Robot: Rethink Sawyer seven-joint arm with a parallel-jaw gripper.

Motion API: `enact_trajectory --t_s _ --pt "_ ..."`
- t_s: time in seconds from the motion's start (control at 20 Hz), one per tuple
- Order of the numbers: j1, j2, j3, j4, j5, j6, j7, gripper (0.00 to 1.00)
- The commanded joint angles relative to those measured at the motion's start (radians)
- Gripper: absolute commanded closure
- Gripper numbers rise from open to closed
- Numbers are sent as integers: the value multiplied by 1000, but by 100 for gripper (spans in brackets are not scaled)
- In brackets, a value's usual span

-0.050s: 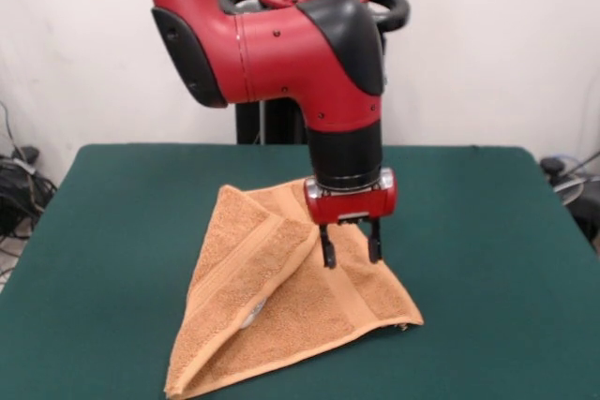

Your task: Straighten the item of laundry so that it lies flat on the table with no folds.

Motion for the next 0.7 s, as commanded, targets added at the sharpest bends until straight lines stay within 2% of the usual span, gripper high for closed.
enact_trajectory --t_s 0.05,0.4,0.7 --pt "-12 39 -15 -87 -57 -3 8 0" --pt "-34 117 -3 -107 -79 -41 -4 0" --pt "-49 120 4 -104 -96 -36 -5 0"
